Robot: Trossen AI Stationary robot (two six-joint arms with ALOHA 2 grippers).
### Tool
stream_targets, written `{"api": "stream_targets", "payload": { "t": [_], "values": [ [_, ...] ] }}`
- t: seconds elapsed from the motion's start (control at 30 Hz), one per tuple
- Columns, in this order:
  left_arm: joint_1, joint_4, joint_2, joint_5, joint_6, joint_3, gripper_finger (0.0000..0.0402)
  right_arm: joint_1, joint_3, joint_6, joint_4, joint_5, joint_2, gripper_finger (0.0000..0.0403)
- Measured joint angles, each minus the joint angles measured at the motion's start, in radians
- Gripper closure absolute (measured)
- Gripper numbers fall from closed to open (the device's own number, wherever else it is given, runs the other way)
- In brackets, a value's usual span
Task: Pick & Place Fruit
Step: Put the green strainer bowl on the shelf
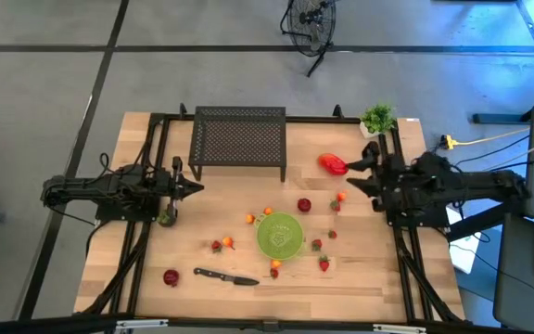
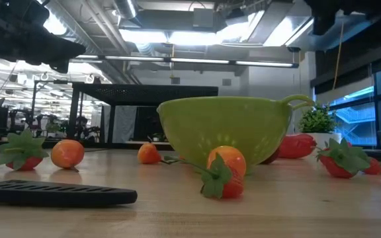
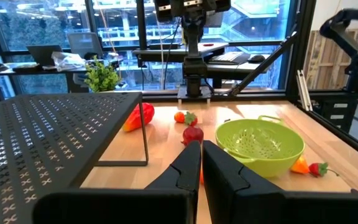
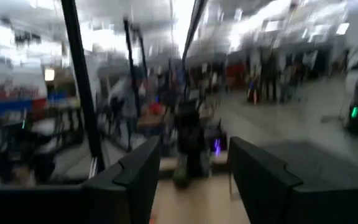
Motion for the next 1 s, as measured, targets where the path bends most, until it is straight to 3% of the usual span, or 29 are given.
{"api": "stream_targets", "payload": {
  "t": [0.5, 1.0],
  "values": [
    [0.0, -0.028, 0.0, 0.0, -0.103, 0.0, 0.0391, 0.12, 0.22, 0.019, -0.333, 0.021, 0.289, 0.025],
    [0.0, -0.081, 0.0, 0.019, -0.132, 0.0, 0.0389, 0.244, 0.476, 0.042, -0.584, 0.183, 0.651, 0.0255]
  ]
}}
